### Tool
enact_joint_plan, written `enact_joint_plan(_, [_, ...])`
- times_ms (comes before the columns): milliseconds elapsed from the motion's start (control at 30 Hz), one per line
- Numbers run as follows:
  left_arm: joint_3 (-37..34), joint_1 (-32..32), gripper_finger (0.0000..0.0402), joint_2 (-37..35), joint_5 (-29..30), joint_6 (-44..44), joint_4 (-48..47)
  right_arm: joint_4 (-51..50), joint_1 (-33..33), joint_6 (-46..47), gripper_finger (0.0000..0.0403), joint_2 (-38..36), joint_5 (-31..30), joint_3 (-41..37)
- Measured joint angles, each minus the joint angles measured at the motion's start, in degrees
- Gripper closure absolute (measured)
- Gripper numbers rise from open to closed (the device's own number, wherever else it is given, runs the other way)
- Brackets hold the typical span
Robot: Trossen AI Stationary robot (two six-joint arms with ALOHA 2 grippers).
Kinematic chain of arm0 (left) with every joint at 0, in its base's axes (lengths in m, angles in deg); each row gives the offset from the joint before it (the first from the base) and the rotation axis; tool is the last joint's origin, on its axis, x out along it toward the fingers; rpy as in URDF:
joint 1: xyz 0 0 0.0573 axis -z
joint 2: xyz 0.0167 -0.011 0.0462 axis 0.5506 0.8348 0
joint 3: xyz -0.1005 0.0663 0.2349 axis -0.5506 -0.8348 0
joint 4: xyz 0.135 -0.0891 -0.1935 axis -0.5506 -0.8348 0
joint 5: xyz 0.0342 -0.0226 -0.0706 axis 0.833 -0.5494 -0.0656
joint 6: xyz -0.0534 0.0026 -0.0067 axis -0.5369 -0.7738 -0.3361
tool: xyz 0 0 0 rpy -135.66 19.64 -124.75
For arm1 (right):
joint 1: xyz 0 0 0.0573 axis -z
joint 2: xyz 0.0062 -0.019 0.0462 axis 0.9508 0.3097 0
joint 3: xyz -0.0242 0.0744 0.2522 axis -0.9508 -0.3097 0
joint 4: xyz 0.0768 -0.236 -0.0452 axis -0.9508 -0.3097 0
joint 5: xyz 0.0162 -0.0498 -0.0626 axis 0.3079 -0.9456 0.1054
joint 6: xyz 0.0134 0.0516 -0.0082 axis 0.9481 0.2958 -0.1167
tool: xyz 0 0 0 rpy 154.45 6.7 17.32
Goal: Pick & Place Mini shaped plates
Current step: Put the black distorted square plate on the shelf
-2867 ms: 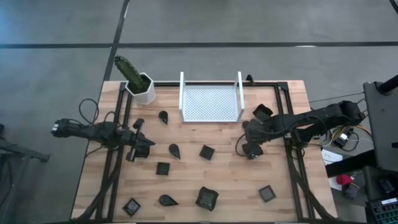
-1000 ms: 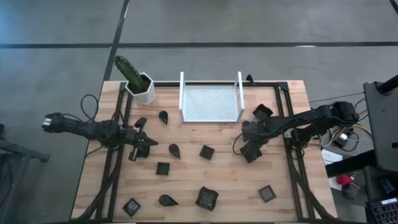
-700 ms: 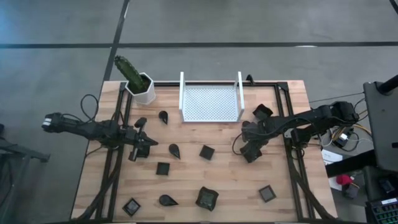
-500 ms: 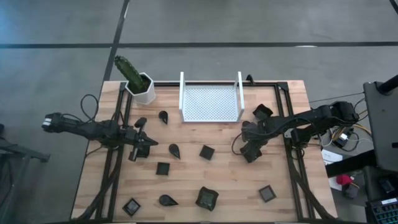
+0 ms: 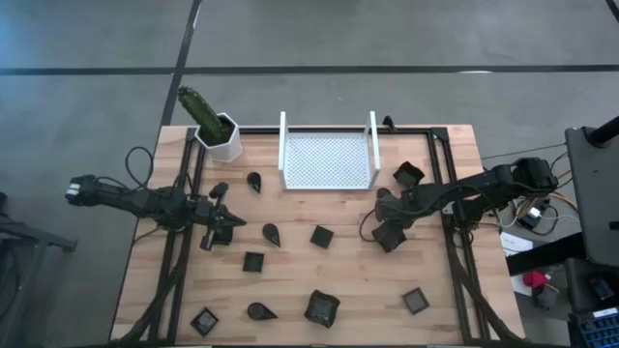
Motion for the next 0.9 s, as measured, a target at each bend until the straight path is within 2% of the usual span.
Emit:
enact_joint_plan(167, [0.0,0.01,0.0401,0.0,0.01,0.0,0.0,1.21,0.0,-0.68,0.0335,0.0,0.31,-1.21])
enact_joint_plan(300, [0.0,0.0,0.0401,0.0,0.0,0.0,0.0,1.36,0.0,-1.53,0.0383,-0.13,0.25,-0.83])
enact_joint_plan(467, [0.0,0.0,0.0401,-0.01,0.0,0.0,0.01,1.13,-0.02,-3.62,0.0394,-0.2,0.34,2.08])
enact_joint_plan(733, [0.0,0.0,0.0401,0.01,0.02,0.0,0.01,-3.02,0.0,-11.66,0.0395,-0.2,0.24,14.58])
enact_joint_plan(900, [0.0,0.0,0.0401,-0.01,0.02,0.01,0.01,-6.46,0.04,-17.5,0.0395,-0.04,-2.63,24.93])
